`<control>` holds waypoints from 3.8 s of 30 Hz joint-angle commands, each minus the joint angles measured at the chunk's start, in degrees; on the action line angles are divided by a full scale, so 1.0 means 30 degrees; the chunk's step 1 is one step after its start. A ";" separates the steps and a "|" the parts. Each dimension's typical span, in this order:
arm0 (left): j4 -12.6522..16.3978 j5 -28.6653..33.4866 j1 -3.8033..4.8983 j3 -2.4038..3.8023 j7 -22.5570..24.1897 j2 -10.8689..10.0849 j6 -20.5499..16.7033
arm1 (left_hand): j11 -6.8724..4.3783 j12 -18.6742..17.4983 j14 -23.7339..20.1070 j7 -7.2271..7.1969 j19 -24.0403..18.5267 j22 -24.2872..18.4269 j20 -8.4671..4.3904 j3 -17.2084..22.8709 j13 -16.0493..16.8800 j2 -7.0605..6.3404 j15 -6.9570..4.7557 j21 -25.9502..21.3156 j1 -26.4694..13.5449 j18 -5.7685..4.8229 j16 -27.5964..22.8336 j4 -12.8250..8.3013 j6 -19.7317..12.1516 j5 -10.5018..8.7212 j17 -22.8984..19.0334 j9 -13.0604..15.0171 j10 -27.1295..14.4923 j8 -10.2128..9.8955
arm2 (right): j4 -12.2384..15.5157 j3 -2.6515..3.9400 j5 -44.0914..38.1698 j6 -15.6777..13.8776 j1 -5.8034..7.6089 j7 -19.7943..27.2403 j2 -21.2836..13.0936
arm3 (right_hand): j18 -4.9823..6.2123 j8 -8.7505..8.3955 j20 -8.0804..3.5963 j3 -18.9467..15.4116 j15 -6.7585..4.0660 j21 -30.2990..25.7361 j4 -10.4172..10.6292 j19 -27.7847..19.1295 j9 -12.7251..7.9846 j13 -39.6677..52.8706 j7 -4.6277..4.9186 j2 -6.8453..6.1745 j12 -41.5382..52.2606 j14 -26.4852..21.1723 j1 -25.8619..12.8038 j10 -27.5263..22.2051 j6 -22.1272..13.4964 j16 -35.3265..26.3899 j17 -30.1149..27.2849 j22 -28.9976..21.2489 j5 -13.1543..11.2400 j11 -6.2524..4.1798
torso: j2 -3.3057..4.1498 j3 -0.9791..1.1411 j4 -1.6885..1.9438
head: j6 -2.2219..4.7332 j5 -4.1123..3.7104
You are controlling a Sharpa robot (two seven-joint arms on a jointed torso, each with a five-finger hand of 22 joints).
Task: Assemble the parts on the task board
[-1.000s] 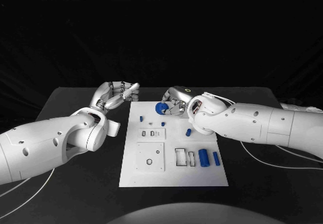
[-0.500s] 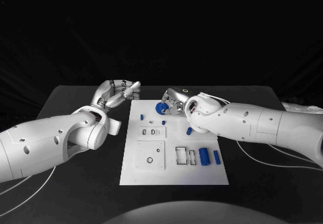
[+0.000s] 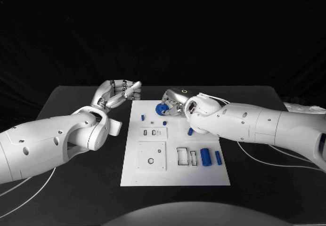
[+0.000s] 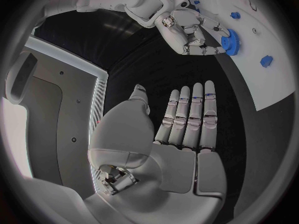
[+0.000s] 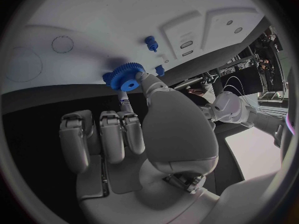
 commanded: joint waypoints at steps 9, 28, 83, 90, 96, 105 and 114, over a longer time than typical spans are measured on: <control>0.0059 -0.0080 0.0011 0.0017 0.0091 -0.0019 0.0139 | 0.0008 -0.0038 -0.0162 0.0014 -0.0116 -0.0031 0.0054 -0.0093 0.0030 0.0145 -0.0006 -0.0076 -0.0011 0.0223 -0.0130 0.0021 0.0137 0.0063 0.0022 0.0029 0.0123 -0.0059 | -0.0206 0.0009 -0.0602 0.0648 -0.0013 0.0005 0.0248 | -0.0270 -0.0079 -0.0134 0.0106 -0.0131 0.0085 -0.0025 0.1964 0.0457 0.5029 -0.0759 0.0202 0.0054 0.1957 -0.0001 0.2034 0.0862 0.0078 0.5030 0.5020 -0.0106 -0.0052 | -0.0010 0.0003 -0.0029 | -0.0045 0.0117; 0.0142 -0.0080 0.0012 0.0017 0.0091 -0.0092 0.0095 | 0.0008 -0.0038 -0.0162 0.0014 -0.0116 -0.0031 0.0054 -0.0093 0.0030 0.0145 -0.0006 -0.0076 -0.0011 0.0223 -0.0130 0.0021 0.0137 0.0063 0.0022 0.0029 0.0123 -0.0059 | -0.0960 0.0008 -0.1185 0.1004 -0.0140 -0.0281 0.0749 | -0.0270 -0.0444 -0.0098 0.0205 -0.0071 0.0085 -0.0145 0.1964 0.0360 0.5029 -0.0606 0.0301 0.0054 0.1957 -0.0143 0.2034 0.0577 0.0078 0.5030 0.5020 -0.0479 0.0067 | 0.0017 0.0000 -0.0014 | -0.0027 0.0137; -0.0861 -0.0080 -0.0166 0.0004 0.0192 0.0519 0.0249 | 0.0005 -0.0051 -0.0175 0.0008 -0.0135 -0.0050 0.0064 -0.0186 0.0032 0.0241 -0.0007 -0.0080 0.0040 0.0227 -0.0120 0.0015 0.0218 0.0075 0.0078 0.0052 0.0153 -0.0189 | 0.5916 -0.0074 0.9961 -0.0037 0.1891 0.3805 -0.8560 | -0.0270 -0.1144 -0.0603 -0.0925 -0.0671 0.0085 0.0073 0.1964 -0.1381 0.5029 -0.1550 0.0286 0.0054 0.1957 -0.1500 0.2034 -0.2168 0.0078 0.5030 0.5020 -0.4136 -0.0844 | -0.0195 0.0111 -0.0275 | 0.0388 -0.1305; -0.0922 -0.0078 -0.0317 0.0004 0.0194 0.0449 0.0267 | 0.0005 -0.0051 -0.0175 0.0008 -0.0135 -0.0050 0.0064 -0.0186 0.0032 0.0241 -0.0007 -0.0080 0.0040 0.0227 -0.0120 0.0015 0.0218 0.0075 0.0078 0.0052 0.0153 -0.0189 | 0.4655 -0.0101 1.3680 0.0681 0.1089 0.5059 -0.9280 | -0.0270 -0.1182 -0.0747 -0.1049 -0.0813 0.0085 0.0034 0.1964 -0.1416 0.5029 -0.1758 0.0540 0.0054 0.1957 -0.1082 0.2034 -0.1972 0.0078 0.5030 0.5020 -0.4792 -0.1039 | -0.0236 0.0191 -0.0412 | 0.0353 -0.1451; -0.0908 -0.0078 -0.0380 0.0004 0.0198 0.0422 0.0290 | 0.0004 -0.0055 -0.0179 0.0008 -0.0138 -0.0053 0.0066 -0.0193 0.0031 0.0260 -0.0006 -0.0081 0.0053 0.0227 -0.0120 0.0013 0.0225 0.0080 0.0085 0.0054 0.0152 -0.0207 | 0.3500 -0.0106 1.3032 0.0636 0.0405 0.4991 -0.8995 | -0.0270 -0.1191 -0.0824 -0.1100 -0.0887 0.0085 -0.0042 0.1964 -0.1433 0.5029 -0.1817 0.0666 0.0054 0.1957 -0.0778 0.2034 -0.1824 0.0078 0.5030 0.5020 -0.5117 -0.1117 | -0.0233 0.0210 -0.0423 | 0.0350 -0.1466; -0.0835 -0.0078 -0.0402 0.0005 0.0179 0.0329 0.0279 | 0.0004 -0.0055 -0.0179 0.0008 -0.0138 -0.0053 0.0066 -0.0193 0.0031 0.0260 -0.0006 -0.0081 0.0053 0.0227 -0.0120 0.0013 0.0225 0.0080 0.0085 0.0054 0.0152 -0.0207 | 0.2452 -0.0104 0.9926 0.0475 -0.0245 0.4218 -0.8324 | -0.0270 -0.1262 -0.0891 -0.1182 -0.0951 0.0085 -0.0110 0.1964 -0.1480 0.5029 -0.1942 0.0674 0.0054 0.1957 -0.0518 0.2034 -0.1780 0.0078 0.5030 0.5020 -0.5057 -0.1185 | -0.0225 0.0175 -0.0374 | 0.0284 -0.1435; -0.0796 -0.0078 -0.0404 0.0007 0.0172 0.0267 0.0267 | 0.0004 -0.0055 -0.0179 0.0008 -0.0138 -0.0053 0.0066 -0.0193 0.0031 0.0260 -0.0006 -0.0081 0.0053 0.0227 -0.0120 0.0013 0.0225 0.0080 0.0085 0.0054 0.0152 -0.0207 | 0.1999 -0.0102 0.8649 0.0833 -0.0551 0.3963 -0.7937 | -0.0270 -0.1249 -0.0933 -0.1223 -0.0993 0.0085 -0.0192 0.1964 -0.1489 0.5029 -0.2067 0.0615 0.0054 0.1957 -0.0312 0.2034 -0.1631 0.0078 0.5030 0.5020 -0.5000 -0.1246 | -0.0245 0.0174 -0.0390 | 0.0195 -0.1284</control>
